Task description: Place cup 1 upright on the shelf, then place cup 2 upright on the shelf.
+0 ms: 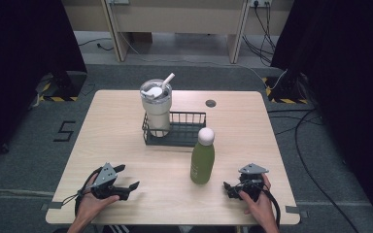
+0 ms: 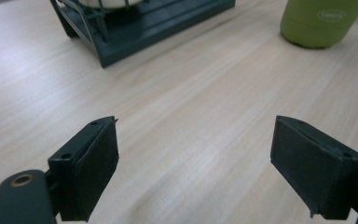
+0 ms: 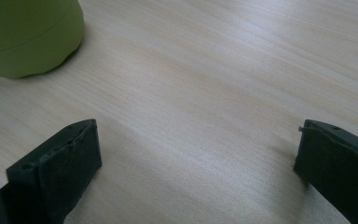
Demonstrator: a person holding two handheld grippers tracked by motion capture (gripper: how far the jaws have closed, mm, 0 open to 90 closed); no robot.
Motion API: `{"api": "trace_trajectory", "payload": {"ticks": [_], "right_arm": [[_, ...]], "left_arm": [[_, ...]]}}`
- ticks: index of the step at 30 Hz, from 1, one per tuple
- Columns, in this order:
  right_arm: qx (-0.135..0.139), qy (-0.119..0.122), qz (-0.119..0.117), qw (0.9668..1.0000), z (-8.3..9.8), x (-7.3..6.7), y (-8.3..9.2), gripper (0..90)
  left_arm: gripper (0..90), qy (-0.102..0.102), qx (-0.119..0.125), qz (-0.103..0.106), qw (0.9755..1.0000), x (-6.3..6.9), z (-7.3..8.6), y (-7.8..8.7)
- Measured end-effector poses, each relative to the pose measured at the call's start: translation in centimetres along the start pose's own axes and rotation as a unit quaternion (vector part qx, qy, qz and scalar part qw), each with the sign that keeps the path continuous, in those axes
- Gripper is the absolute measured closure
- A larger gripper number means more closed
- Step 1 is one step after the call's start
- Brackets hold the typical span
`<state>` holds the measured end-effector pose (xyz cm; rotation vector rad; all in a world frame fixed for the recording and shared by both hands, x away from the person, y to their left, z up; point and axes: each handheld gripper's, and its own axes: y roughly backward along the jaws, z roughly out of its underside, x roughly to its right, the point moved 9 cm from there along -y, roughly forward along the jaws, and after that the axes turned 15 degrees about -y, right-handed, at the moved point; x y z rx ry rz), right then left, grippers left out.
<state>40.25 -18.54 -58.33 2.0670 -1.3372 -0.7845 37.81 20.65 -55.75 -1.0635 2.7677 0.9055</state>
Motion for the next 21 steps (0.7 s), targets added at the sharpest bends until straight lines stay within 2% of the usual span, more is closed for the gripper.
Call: {"api": "trace_trajectory", "payload": {"ticks": [1, 5, 8, 12, 15, 18, 21], "right_arm": [[0.0, 0.0, 0.0, 1.0, 0.0, 0.0, 0.0, 0.5], [0.0, -0.001, 0.001, 1.0, 0.0, 0.0, 0.0, 0.7], [0.0, -0.001, 0.001, 1.0, 0.0, -0.1, 0.0, 0.7], [0.001, 0.002, 0.001, 1.0, 0.0, 0.0, 0.0, 0.9], [0.001, 0.002, 0.001, 1.0, 0.0, 0.0, 0.0, 0.9], [0.001, 0.003, 0.001, 1.0, 0.0, 0.0, 0.0, 1.0], [0.002, 0.003, 0.002, 1.0, 0.0, 0.0, 0.0, 1.2]], "left_arm": [[14.9, -0.007, -0.009, -0.001, 0.9999, 0.2, 0.2, 0.1], [14.9, -0.014, -0.032, 0.005, 0.9994, 0.7, 0.8, 0.2], [15.0, -0.01, -0.054, 0.011, 0.9985, 0.9, 1.5, 0.1], [15.0, -0.007, -0.061, 0.01, 0.998, 0.8, 1.8, 0.1], [15.0, -0.003, -0.085, 0.017, 0.9962, 0.9, 2.7, -0.2], [14.7, -0.004, -0.084, 0.016, 0.9963, 0.9, 2.6, -0.1], [14.4, 0.009, -0.088, 0.018, 0.9959, 0.9, 2.8, -0.2]]}}
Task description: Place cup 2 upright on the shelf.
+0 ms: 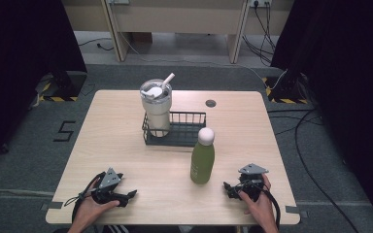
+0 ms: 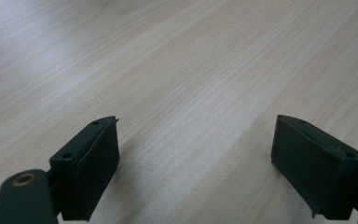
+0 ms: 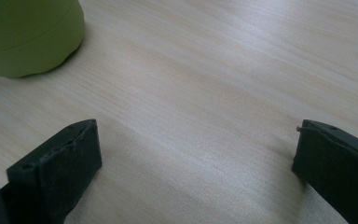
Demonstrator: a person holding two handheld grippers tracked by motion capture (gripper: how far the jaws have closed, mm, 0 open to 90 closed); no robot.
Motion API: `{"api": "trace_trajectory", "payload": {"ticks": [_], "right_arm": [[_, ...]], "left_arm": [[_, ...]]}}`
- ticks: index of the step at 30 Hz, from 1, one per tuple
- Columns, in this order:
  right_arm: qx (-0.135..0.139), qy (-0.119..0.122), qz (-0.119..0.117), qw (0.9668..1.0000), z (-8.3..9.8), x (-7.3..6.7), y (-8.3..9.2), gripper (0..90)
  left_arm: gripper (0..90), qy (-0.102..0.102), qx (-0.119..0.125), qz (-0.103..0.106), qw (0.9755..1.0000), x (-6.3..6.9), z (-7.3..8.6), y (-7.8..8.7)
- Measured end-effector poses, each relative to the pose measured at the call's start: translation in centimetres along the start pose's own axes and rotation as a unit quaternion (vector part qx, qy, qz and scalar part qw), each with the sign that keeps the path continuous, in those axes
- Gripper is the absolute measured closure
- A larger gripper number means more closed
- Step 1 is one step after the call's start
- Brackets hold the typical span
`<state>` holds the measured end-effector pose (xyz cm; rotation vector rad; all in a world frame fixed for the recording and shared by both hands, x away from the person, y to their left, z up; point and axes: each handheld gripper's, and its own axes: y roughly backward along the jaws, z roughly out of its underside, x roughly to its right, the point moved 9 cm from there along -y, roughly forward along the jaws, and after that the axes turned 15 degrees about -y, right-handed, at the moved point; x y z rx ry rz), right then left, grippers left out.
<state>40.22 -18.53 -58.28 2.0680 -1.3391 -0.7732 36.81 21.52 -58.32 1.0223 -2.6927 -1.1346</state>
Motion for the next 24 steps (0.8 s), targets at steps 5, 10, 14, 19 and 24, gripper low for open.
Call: {"api": "trace_trajectory", "payload": {"ticks": [5, 10, 14, 19, 24], "right_arm": [[0.019, 0.003, -0.009, 0.9998, -0.2, -0.1, 0.4, 19.4], [0.037, 0.005, -0.008, 0.9993, -0.4, 0.0, 0.9, 17.6], [0.064, 0.011, -0.027, 0.9975, -0.8, -0.6, 1.9, 15.0], [0.091, 0.024, -0.045, 0.9945, -1.4, -1.7, 3.2, 15.4], [0.107, 0.031, -0.065, 0.9917, -1.9, -2.8, 3.9, 15.4]], "left_arm": [[12.9, 0.009, -0.003, 0.011, 0.9999, -0.1, 0.1, -0.1], [12.3, 0.008, -0.003, 0.013, 0.9999, -0.1, 0.1, -0.1], [11.9, 0.008, -0.003, 0.013, 0.9999, -0.1, 0.0, -0.2], [11.8, 0.007, -0.003, 0.013, 0.9999, -0.1, 0.0, -0.2], [11.7, 0.007, -0.003, 0.013, 0.9999, -0.1, 0.0, -0.2]]}}
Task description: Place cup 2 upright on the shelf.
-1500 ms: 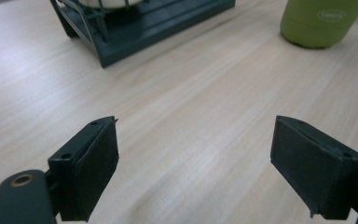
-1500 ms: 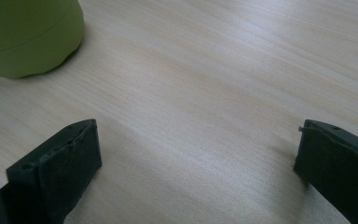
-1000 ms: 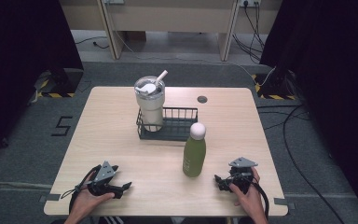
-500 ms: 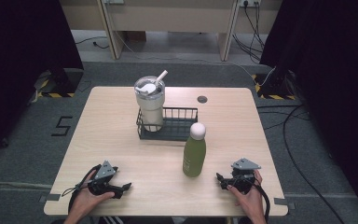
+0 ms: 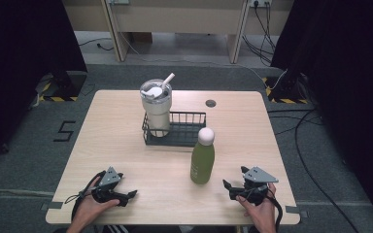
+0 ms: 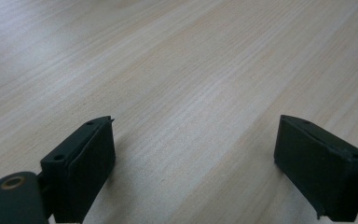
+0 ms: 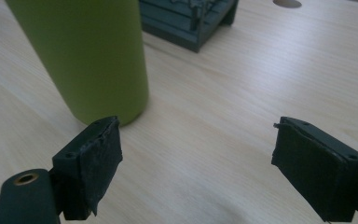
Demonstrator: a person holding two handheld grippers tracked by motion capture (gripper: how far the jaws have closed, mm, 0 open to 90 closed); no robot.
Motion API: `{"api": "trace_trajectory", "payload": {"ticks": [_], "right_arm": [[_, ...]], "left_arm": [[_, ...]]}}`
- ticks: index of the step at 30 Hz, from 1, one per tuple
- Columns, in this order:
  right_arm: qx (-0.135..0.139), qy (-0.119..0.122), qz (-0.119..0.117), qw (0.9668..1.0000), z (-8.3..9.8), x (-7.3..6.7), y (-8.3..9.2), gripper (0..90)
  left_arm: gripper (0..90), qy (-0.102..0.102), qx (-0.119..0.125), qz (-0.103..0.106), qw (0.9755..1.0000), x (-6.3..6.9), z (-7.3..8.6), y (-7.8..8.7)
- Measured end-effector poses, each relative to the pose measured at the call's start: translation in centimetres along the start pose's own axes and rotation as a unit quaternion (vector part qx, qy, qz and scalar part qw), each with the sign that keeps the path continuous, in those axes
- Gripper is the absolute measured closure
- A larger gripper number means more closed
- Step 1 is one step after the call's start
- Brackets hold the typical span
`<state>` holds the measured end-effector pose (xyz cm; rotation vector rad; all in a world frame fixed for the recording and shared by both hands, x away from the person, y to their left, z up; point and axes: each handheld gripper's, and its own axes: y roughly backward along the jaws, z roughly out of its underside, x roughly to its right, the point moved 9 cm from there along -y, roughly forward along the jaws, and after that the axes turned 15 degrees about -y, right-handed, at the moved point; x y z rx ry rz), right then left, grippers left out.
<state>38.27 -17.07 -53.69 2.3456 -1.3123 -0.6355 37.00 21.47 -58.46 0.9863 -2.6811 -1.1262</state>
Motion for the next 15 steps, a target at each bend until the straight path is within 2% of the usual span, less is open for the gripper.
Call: {"api": "trace_trajectory", "payload": {"ticks": [4, 7, 9, 10, 11, 15], "right_arm": [[0.008, 0.004, -0.015, 0.9998, -0.3, -0.7, 0.3, 15.3], [0.02, 0.002, -0.039, 0.999, -0.8, -1.6, 0.6, 15.2], [0.021, 0.003, -0.041, 0.9989, -0.9, -1.8, 0.6, 15.2], [0.024, 0.007, -0.045, 0.9987, -1.0, -2.1, 0.6, 15.1], [0.026, 0.012, -0.058, 0.9979, -1.1, -2.7, 0.6, 15.2], [0.029, 0.022, -0.075, 0.9965, -1.4, -3.9, 0.4, 15.3]], "left_arm": [[11.5, 0.0, 0.0, 0.0, 1.0, 0.0, 0.0, 0.0], [11.4, 0.0, 0.0, 0.0, 1.0, 0.0, 0.0, 0.0], [11.4, 0.0, 0.0, 0.0, 1.0, 0.0, 0.0, 0.0], [11.4, 0.0, 0.0, 0.0, 1.0, 0.0, 0.0, -0.1], [11.3, 0.0, 0.0, -0.001, 1.0, 0.0, -0.1, -0.1], [11.3, 0.0, -0.001, 0.0, 1.0, 0.0, -0.1, -0.1]]}}
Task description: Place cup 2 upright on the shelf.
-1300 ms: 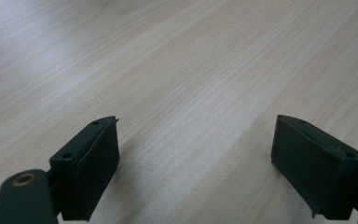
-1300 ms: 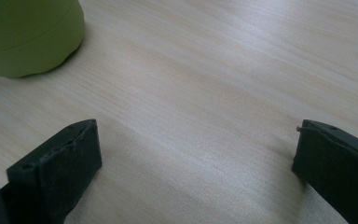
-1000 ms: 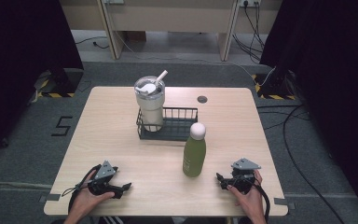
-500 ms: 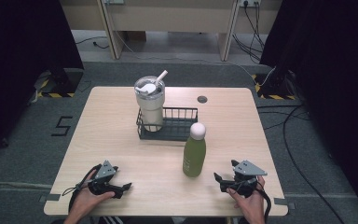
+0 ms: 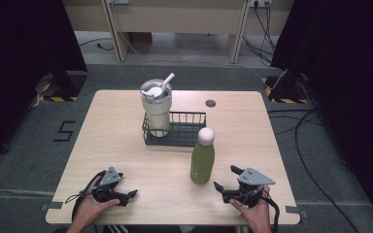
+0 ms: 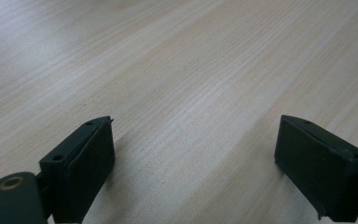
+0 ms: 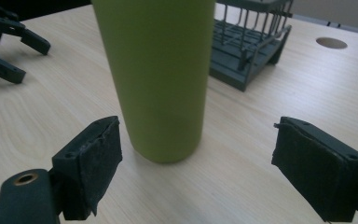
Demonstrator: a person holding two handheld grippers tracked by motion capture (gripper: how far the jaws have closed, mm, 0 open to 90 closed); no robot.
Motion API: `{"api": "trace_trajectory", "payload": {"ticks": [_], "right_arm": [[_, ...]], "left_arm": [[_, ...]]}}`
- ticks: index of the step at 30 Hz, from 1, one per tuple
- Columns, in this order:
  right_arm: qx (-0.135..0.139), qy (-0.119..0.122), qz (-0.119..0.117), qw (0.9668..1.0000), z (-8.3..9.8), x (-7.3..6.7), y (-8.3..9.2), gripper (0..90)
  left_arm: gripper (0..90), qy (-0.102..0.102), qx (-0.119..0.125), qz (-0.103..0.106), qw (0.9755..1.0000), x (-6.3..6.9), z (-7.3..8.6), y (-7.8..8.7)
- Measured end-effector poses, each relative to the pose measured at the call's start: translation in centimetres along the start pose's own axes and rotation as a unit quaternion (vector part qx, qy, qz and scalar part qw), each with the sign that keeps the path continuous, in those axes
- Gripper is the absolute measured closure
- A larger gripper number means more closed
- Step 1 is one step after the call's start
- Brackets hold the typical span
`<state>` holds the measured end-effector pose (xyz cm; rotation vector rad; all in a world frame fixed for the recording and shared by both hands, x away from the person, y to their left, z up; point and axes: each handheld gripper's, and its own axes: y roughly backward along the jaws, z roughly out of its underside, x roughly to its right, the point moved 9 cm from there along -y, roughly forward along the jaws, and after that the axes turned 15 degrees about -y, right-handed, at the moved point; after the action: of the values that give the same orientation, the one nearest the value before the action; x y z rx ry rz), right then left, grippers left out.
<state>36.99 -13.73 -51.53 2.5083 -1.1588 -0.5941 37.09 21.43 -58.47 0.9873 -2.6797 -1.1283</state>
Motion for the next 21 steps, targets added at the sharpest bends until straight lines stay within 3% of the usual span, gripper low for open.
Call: {"api": "trace_trajectory", "payload": {"ticks": [6, 21], "right_arm": [[0.012, 0.005, -0.019, 0.9997, -0.7, -1.0, -0.3, 15.2], [0.018, 0.012, -0.037, 0.9991, -1.4, -1.5, -1.4, 15.0]], "left_arm": [[11.3, 0.0, 0.0, 0.0, 1.0, 0.0, 0.0, 0.0], [11.2, -0.002, 0.001, 0.0, 1.0, 0.0, -0.1, -0.1]]}}
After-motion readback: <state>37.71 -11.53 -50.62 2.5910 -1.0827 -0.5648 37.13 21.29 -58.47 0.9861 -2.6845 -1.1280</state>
